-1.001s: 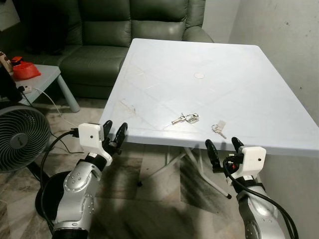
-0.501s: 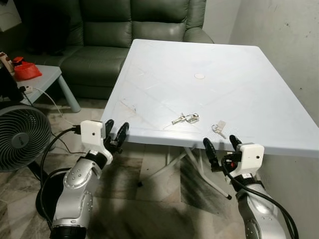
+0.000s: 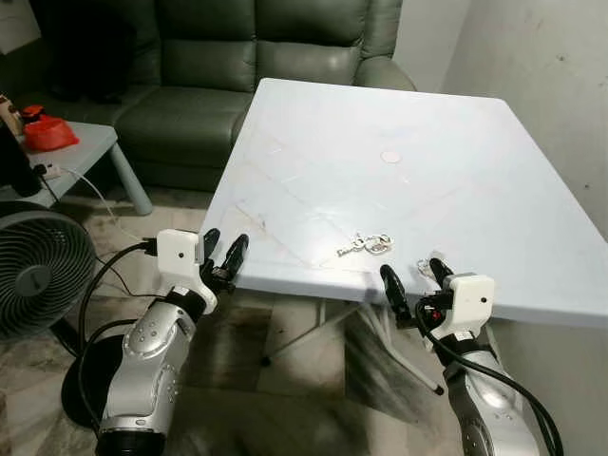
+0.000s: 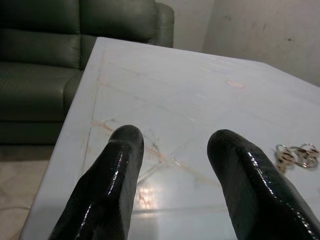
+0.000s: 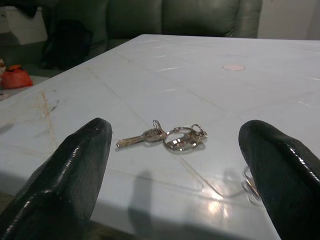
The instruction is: Hang keys on a hook
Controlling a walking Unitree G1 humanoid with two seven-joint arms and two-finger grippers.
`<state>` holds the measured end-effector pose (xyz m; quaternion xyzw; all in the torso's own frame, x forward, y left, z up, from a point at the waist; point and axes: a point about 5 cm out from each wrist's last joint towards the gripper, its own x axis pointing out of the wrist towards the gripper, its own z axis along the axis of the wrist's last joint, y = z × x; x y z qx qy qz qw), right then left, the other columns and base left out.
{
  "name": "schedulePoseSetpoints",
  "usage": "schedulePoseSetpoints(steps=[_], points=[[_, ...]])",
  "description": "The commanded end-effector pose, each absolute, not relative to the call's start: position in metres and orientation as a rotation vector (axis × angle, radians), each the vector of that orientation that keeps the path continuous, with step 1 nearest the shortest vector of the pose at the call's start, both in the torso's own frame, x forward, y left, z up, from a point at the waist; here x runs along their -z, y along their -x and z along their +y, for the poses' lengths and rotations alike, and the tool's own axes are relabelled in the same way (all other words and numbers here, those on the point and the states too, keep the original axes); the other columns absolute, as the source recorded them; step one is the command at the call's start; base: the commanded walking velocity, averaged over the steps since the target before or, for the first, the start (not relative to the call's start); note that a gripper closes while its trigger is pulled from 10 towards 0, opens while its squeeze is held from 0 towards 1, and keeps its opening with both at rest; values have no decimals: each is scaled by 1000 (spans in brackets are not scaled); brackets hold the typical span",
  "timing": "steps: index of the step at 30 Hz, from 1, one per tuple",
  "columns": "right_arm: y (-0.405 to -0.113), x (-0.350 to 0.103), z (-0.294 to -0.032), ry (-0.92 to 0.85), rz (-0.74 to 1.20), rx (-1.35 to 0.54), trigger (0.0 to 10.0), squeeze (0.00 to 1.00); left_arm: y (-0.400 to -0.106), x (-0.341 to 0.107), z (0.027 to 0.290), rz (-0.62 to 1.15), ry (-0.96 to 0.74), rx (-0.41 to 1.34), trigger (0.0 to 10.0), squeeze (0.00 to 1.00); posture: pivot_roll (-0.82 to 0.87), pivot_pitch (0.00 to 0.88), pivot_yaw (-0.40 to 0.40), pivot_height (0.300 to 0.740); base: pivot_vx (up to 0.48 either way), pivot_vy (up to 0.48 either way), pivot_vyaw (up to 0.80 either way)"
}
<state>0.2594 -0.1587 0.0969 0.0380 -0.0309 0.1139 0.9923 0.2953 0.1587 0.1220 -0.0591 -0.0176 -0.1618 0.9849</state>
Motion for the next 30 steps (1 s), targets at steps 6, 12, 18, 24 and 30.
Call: schedulePoseSetpoints(steps=[6,12,18,24,30], points=[[-260,-103,-160,-66,-78,-227,10000,0,-297,-129,155,-52,117,342,10000,0,-144,0,-14,740,375,0,0],[-260,-104,-161,-56,-76,-230,10000,0,-297,-130,153,-60,112,348,10000,0,-146,0,-18,740,355,0,0],[-264,-107,-166,38,-78,-276,10000,0,-293,-128,141,-84,84,372,10000,0,-148,0,-21,740,0,0,0],[-273,-112,-177,146,-68,-376,10000,0,-283,-125,121,-102,34,489,10000,0,-148,0,-26,740,0,0,0],[-282,-118,-187,250,-46,-504,10000,0,-270,-120,101,-100,17,613,10000,0,-139,12,-40,740,0,0,0]])
